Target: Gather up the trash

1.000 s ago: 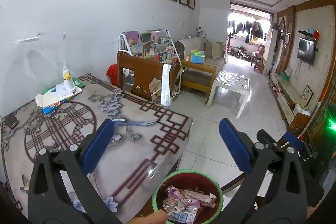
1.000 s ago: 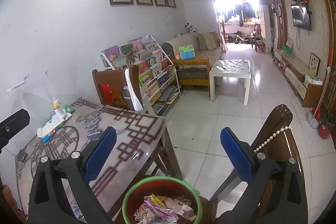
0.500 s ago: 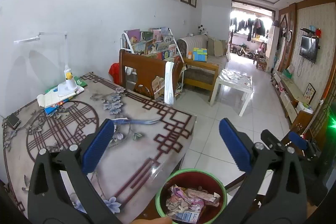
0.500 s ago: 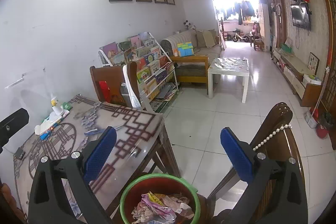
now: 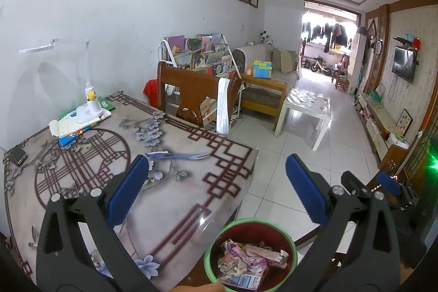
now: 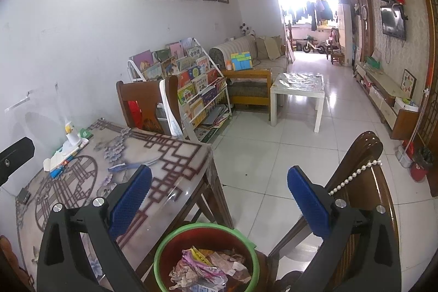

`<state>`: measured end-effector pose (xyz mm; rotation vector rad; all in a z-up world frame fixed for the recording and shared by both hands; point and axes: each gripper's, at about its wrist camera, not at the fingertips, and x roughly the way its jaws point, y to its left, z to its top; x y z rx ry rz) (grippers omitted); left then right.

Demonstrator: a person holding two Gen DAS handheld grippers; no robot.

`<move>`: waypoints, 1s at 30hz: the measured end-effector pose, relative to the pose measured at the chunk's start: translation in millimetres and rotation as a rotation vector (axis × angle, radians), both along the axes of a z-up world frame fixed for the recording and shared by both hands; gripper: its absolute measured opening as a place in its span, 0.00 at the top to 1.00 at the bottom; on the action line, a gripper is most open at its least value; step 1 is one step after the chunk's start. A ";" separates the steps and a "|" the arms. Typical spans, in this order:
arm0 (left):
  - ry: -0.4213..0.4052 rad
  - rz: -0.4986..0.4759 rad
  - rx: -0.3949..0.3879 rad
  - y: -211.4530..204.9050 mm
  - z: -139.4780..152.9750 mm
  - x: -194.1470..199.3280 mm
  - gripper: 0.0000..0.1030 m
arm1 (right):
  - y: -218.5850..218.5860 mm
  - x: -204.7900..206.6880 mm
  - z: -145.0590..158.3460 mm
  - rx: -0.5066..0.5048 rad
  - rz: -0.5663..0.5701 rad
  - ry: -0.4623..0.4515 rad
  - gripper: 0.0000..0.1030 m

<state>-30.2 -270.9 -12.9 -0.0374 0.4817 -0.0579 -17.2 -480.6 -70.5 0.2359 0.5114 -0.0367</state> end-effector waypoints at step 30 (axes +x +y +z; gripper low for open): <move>0.058 0.011 -0.047 43.1 -20.4 11.1 0.05 | 15.3 11.1 -21.7 -0.136 0.016 0.098 0.07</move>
